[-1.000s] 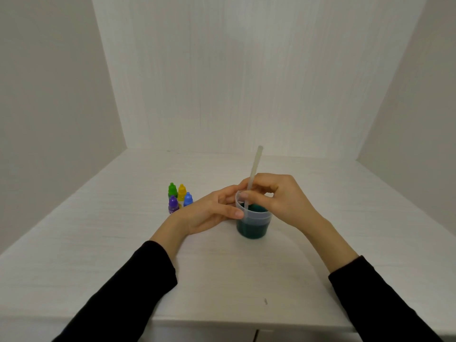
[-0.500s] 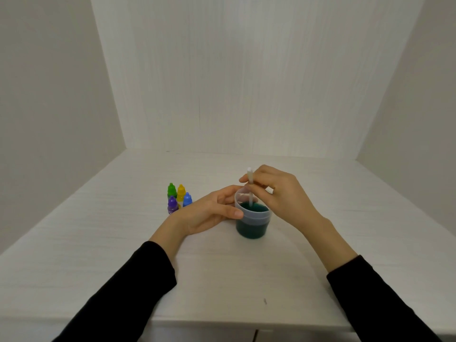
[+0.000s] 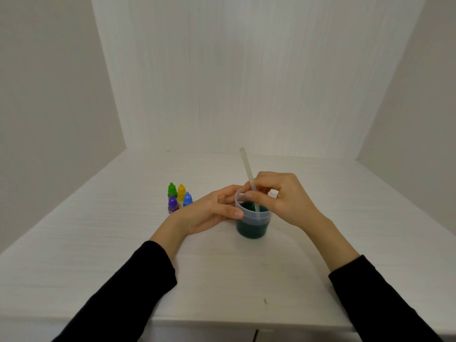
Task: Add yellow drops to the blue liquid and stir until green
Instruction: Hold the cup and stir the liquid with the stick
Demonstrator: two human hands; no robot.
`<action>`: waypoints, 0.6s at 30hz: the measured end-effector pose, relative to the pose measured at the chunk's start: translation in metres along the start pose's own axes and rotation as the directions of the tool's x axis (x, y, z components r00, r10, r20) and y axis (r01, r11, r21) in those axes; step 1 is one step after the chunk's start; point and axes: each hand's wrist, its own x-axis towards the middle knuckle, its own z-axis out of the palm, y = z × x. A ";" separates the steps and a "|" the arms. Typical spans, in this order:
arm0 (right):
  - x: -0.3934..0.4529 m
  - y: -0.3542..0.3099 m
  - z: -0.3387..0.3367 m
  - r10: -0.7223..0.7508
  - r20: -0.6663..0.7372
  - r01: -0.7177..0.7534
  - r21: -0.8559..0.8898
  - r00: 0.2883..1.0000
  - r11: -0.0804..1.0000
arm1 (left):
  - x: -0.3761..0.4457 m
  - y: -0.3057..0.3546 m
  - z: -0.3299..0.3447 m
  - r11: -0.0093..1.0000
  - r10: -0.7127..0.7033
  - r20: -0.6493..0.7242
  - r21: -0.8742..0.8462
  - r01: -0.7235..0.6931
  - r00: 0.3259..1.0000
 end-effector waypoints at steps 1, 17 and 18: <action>0.001 0.000 0.001 0.008 0.001 -0.008 0.003 1.000 1.000 | 0.000 0.000 0.000 1.000 0.004 0.006 -0.002 -0.004 1.000; 0.005 0.002 0.004 0.013 -0.095 -0.029 -0.169 0.995 0.985 | 0.002 -0.002 -0.003 0.999 -0.031 -0.012 -0.029 0.030 0.999; 0.005 0.002 0.002 0.007 -0.099 -0.026 -0.187 0.995 0.982 | 0.002 -0.002 -0.003 0.999 -0.032 -0.010 -0.031 0.031 0.999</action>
